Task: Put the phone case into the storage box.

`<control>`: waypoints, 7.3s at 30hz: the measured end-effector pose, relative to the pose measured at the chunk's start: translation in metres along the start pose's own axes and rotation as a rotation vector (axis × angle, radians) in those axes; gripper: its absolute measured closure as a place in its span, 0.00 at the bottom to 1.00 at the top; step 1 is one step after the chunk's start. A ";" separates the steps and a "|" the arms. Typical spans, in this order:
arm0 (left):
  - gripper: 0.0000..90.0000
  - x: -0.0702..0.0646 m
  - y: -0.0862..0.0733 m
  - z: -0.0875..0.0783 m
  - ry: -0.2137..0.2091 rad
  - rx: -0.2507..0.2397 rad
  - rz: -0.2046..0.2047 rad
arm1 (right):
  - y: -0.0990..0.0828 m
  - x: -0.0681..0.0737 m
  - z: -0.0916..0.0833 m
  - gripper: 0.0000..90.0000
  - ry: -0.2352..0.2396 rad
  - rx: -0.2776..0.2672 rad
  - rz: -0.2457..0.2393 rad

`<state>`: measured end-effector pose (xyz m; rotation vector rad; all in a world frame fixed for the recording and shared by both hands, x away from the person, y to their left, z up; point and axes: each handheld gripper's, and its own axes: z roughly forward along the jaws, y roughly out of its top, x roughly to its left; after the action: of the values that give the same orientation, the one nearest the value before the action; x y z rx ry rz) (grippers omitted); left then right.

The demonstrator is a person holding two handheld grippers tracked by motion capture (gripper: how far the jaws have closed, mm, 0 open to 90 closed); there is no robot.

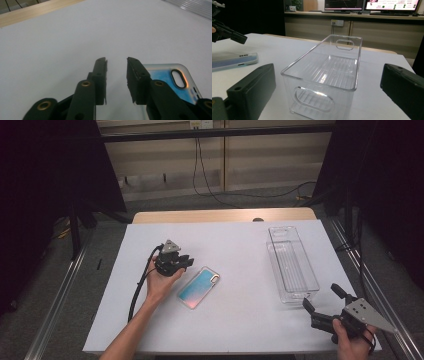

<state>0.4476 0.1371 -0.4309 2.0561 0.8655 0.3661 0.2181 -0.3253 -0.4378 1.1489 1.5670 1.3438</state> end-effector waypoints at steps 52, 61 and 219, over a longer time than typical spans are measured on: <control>0.05 -0.017 -0.011 -0.056 -0.044 0.017 0.001 | 0.001 -0.001 -0.001 0.00 0.002 -0.001 -0.006; 0.05 -0.024 -0.022 -0.062 -0.041 0.052 0.003 | 0.001 0.000 -0.002 0.00 0.001 -0.001 -0.007; 0.19 -0.070 -0.006 -0.048 0.063 0.050 0.079 | 0.018 0.008 0.001 0.00 0.033 0.015 -0.032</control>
<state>0.3690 0.1196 -0.4040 2.1394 0.8406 0.4591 0.2196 -0.3167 -0.4200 1.1113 1.6149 1.3392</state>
